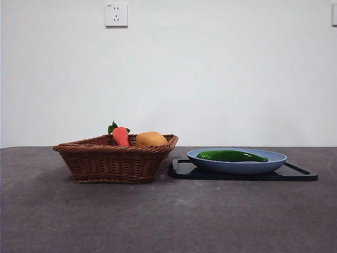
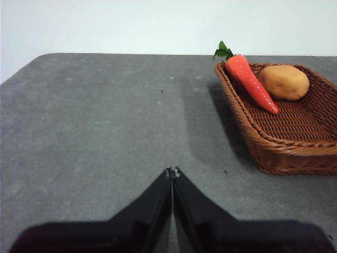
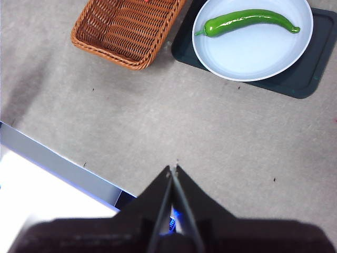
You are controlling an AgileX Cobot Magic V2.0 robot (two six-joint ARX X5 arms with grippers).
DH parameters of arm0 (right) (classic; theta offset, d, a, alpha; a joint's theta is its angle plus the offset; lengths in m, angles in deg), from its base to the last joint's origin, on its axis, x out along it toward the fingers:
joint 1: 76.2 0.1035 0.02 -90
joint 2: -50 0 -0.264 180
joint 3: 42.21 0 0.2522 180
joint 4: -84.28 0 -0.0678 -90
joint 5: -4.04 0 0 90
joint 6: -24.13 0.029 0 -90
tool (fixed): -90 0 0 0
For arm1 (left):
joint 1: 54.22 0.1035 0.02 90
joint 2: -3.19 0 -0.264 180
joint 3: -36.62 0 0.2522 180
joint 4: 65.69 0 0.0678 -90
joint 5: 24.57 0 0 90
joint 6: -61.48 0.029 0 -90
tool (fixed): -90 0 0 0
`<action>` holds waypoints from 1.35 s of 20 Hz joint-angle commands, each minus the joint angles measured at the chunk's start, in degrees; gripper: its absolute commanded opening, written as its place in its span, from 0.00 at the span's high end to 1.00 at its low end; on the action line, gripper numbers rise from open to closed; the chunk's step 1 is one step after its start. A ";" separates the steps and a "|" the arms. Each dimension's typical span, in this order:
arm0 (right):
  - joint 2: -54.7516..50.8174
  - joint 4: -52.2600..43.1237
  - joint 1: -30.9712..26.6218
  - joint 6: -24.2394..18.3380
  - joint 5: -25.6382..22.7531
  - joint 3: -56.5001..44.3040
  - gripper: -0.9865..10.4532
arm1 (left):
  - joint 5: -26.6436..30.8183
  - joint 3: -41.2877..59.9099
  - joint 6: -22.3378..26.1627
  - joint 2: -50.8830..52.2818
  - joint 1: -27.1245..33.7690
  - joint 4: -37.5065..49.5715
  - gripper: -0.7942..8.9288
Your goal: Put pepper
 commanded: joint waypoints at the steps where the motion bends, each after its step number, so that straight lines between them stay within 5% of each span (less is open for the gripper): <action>1: 0.39 0.87 0.28 0.31 -0.07 1.03 0.90 | -0.31 0.59 -1.64 0.26 0.24 0.48 0.91; 17: 0.39 0.87 0.28 0.24 -0.09 1.03 0.90 | -0.02 0.59 -1.57 0.20 0.24 1.38 0.91; 19: 0.37 -0.13 0.11 -2.36 -0.50 1.03 0.90 | -0.02 0.59 -1.57 0.20 0.24 1.38 0.91; 23: -5.90 -15.34 -2.84 -1.16 -1.64 -0.90 0.90 | 0.00 0.59 -1.57 0.20 0.26 1.33 0.91; 27: -17.03 -33.64 -6.93 0.85 -1.62 -14.43 0.90 | 0.00 0.59 -1.57 0.20 0.24 1.38 0.91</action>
